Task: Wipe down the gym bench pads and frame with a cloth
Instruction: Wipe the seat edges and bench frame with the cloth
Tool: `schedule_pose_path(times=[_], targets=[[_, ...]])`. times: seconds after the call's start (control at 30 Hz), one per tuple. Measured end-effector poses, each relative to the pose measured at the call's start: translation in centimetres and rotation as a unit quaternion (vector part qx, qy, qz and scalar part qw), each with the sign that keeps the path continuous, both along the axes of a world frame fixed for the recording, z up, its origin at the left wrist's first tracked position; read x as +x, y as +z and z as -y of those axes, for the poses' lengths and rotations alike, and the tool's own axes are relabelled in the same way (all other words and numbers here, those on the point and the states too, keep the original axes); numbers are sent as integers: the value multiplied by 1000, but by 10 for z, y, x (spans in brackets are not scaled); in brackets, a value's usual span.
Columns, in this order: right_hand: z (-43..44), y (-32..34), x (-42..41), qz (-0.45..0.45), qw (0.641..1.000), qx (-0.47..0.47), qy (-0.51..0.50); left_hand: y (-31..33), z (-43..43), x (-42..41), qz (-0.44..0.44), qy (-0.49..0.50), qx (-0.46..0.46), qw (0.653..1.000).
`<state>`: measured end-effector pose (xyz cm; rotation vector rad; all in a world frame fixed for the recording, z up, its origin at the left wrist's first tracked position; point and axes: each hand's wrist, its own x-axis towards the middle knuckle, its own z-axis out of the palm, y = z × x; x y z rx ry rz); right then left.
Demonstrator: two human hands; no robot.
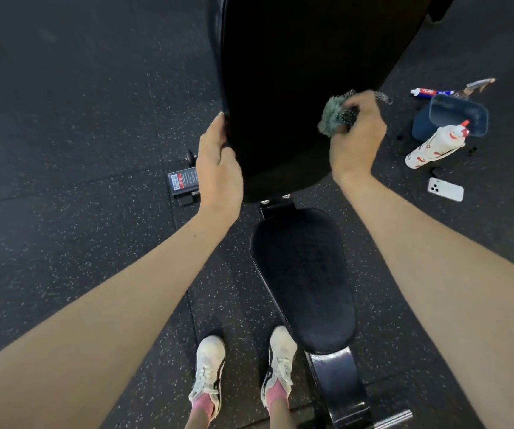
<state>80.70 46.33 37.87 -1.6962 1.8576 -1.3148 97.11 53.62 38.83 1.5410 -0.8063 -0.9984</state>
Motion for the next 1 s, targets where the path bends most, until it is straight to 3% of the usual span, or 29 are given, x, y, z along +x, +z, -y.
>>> schedule_pose_path(times=[0.3,0.67,1.0], targets=[[24,6,-46,58,987,104,-103,-6,3,-2,5,31,-1,1000],[15,-17,-12,87,980,92,-155,-7,13,-6,-60,133,13,989],[-31,-25,77,134,987,16,-86,-2,5,21,-61,21,18,998]])
